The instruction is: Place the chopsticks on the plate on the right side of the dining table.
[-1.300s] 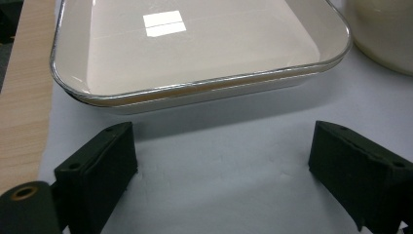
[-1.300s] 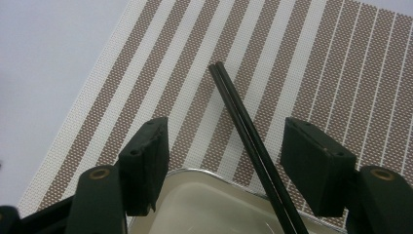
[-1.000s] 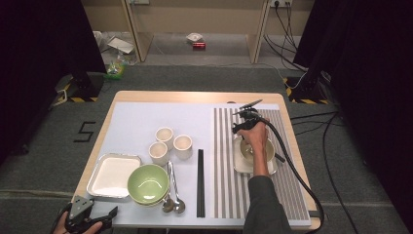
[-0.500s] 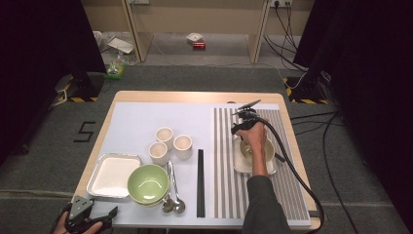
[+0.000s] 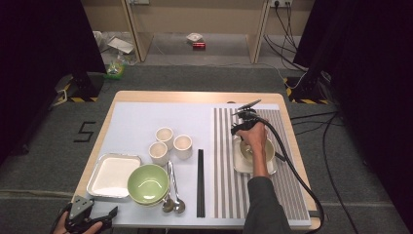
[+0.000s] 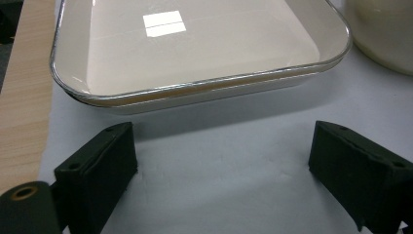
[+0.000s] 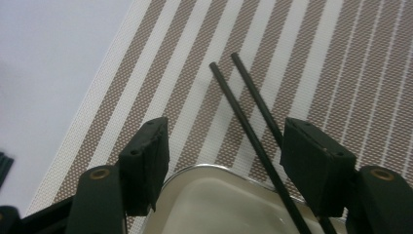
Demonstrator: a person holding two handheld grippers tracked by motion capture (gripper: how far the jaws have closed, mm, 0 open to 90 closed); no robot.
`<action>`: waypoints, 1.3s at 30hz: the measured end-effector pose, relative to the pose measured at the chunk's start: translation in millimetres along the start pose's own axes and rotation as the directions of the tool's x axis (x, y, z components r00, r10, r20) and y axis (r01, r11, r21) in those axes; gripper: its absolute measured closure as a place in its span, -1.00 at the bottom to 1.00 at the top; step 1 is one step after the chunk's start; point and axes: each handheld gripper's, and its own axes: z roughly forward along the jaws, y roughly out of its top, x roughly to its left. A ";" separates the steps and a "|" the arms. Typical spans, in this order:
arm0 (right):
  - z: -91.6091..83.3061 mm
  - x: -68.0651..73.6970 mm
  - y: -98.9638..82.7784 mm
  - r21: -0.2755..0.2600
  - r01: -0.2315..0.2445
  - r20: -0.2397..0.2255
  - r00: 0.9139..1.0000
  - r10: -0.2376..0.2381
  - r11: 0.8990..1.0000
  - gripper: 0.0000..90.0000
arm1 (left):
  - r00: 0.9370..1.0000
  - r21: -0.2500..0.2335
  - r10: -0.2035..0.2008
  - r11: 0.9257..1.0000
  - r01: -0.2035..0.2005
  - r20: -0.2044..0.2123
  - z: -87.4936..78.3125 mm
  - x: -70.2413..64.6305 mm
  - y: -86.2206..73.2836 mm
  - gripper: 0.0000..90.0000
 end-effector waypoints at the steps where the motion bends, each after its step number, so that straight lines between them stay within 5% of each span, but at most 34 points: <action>1: -0.7 -1.2 0.7 -0.001 -0.009 0.003 1.000 0.009 1.000 -0.25 | 1.000 0.000 0.000 1.000 0.000 0.000 0.0 0.0 0.0 -0.80; 17: 5.0 -2.5 0.8 0.053 -0.036 0.011 0.999 0.036 0.998 -0.30 | 1.000 -0.001 0.001 1.000 -0.001 0.000 -0.1 0.1 -0.3 -0.80; 39: 4.0 -0.8 1.4 0.062 -0.036 0.015 0.999 0.035 0.997 -0.32 | 1.000 -0.018 -0.001 1.000 0.001 -0.010 0.9 -0.6 -1.2 -0.80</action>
